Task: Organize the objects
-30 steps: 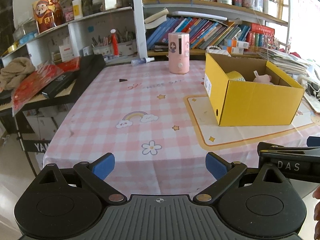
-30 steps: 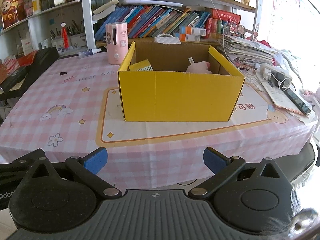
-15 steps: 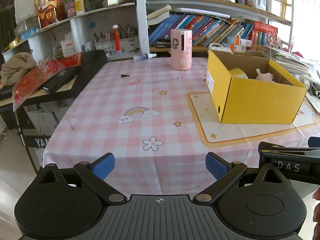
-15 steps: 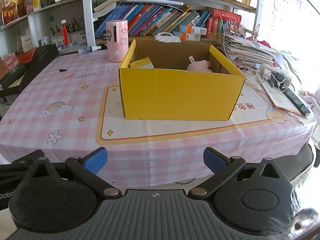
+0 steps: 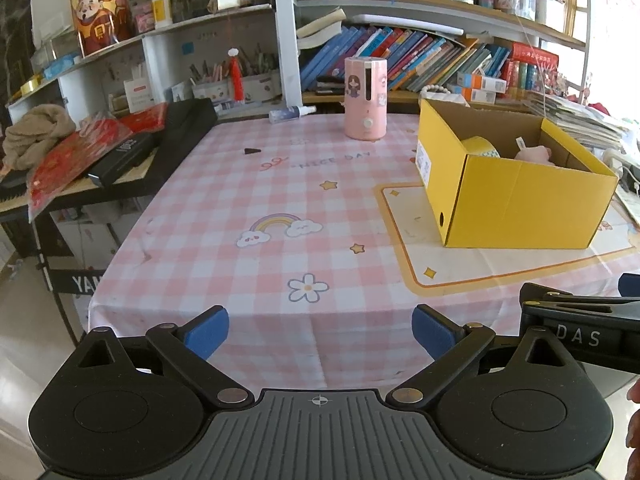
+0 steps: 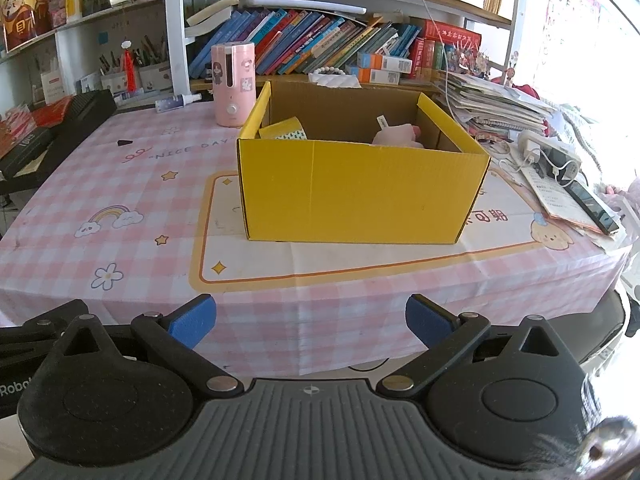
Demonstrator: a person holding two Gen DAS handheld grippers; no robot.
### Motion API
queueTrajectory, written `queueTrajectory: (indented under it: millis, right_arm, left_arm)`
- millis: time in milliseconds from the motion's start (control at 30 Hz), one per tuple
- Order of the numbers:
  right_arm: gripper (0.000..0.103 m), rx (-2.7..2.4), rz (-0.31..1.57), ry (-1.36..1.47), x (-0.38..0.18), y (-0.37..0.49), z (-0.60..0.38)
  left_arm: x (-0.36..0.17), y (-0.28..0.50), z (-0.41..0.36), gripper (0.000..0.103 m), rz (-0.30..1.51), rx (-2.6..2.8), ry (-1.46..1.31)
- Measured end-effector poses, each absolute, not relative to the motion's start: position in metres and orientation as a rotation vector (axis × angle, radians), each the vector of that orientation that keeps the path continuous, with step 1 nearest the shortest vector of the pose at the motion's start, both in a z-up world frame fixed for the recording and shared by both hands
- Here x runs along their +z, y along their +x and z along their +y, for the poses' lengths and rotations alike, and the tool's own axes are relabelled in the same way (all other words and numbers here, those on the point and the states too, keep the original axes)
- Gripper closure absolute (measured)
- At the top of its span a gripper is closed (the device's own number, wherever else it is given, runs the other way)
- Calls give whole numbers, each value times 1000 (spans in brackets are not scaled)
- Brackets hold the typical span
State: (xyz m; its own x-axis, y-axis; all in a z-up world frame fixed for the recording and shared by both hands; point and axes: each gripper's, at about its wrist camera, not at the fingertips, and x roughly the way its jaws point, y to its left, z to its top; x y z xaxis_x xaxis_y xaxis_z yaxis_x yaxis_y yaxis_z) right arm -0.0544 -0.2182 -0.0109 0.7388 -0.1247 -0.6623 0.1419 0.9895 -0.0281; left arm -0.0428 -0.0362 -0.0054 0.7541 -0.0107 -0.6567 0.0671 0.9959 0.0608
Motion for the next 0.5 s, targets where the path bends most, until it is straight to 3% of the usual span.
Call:
queueTrajectory:
  millis: [500]
  right_arm:
    - [2, -151, 731, 24, -10, -51, -218]
  left_arm:
    - [-7, -41, -38, 1, 725, -39, 84]
